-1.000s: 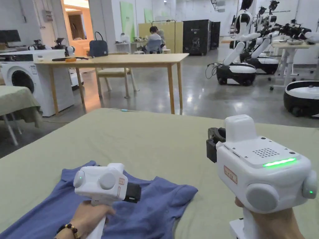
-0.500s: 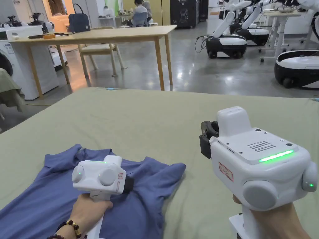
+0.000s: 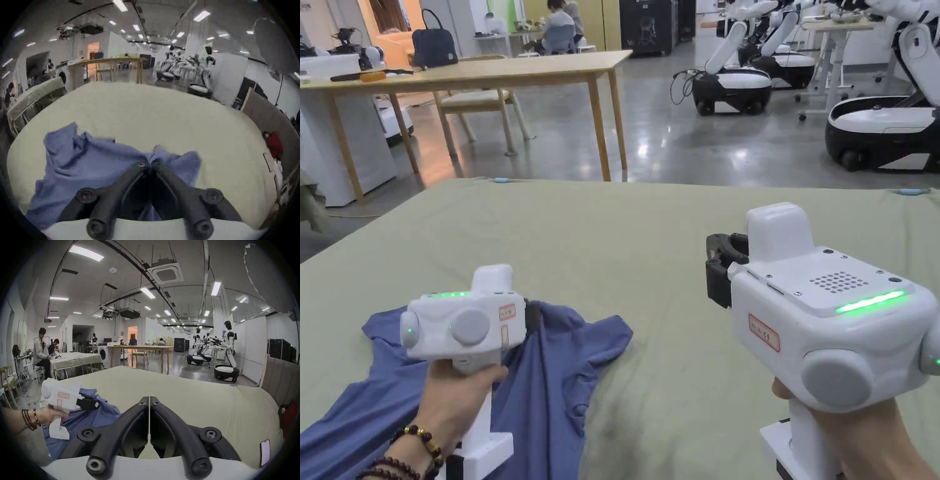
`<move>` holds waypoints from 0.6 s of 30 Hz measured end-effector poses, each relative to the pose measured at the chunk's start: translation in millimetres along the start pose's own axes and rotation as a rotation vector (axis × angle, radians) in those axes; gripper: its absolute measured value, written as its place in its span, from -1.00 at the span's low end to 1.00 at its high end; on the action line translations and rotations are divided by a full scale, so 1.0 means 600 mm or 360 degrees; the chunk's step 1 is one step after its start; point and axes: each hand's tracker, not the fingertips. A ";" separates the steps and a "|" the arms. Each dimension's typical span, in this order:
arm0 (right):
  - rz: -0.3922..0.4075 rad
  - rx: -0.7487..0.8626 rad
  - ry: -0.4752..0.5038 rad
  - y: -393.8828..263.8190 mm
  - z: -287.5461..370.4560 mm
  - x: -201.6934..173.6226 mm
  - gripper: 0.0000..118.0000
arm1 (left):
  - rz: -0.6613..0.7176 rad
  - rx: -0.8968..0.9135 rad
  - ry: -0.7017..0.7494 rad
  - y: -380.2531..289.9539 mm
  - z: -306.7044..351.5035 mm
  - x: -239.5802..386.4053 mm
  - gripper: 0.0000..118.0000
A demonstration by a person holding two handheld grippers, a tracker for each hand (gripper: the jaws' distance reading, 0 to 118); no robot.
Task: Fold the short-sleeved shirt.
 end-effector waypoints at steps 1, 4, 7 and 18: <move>0.0014 0.0020 -0.0026 0.003 0.016 0.007 -0.97 | -0.0019 0.0018 -0.0046 0.014 0.006 0.011 -1.00; 0.0022 0.0059 -0.0080 0.015 0.066 0.038 -0.96 | -0.0075 0.0173 -0.0318 0.039 0.064 0.102 -1.00; -0.0033 0.0096 -0.0132 0.033 0.132 0.081 -0.96 | -0.0221 0.0220 -0.0612 0.068 0.109 0.245 -1.00; 0.0063 0.0272 -0.0587 0.069 0.395 0.240 -0.96 | -0.0728 0.0032 -0.1357 -0.022 0.134 0.763 -1.00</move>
